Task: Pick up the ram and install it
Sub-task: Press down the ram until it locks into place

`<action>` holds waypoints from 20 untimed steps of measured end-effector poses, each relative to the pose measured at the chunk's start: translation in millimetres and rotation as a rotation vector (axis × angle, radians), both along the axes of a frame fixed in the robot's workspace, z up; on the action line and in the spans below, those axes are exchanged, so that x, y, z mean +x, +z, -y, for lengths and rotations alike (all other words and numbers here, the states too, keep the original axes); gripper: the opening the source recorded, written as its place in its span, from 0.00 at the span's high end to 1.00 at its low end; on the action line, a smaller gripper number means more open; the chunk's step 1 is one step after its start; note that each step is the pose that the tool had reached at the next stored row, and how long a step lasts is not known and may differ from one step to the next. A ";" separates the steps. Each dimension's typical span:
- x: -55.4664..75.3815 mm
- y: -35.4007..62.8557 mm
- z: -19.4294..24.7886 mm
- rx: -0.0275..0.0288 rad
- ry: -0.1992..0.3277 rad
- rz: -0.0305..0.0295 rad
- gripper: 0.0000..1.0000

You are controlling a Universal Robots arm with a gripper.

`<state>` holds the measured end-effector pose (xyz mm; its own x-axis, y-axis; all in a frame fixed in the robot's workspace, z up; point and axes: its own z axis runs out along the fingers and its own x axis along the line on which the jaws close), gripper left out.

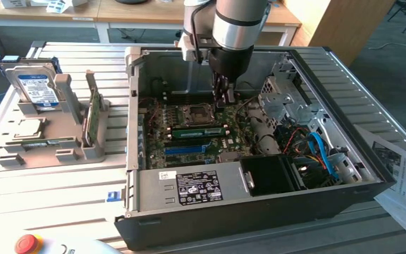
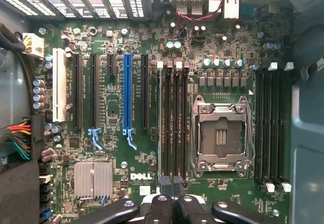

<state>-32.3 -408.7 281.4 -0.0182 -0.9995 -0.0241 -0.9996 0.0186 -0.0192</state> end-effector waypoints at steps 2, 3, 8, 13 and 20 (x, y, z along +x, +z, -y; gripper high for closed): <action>-0.1 -3.2 0.0 0.0000 0.000 0.0000 0.90; -0.1 -4.6 0.0 0.0001 0.000 0.0000 0.90; -0.2 -10.1 0.0 -0.0001 0.000 -0.0001 0.90; -0.2 -14.3 0.0 -0.0001 0.000 -0.0001 0.90; -0.2 -20.7 0.0 0.0000 0.000 -0.0001 0.90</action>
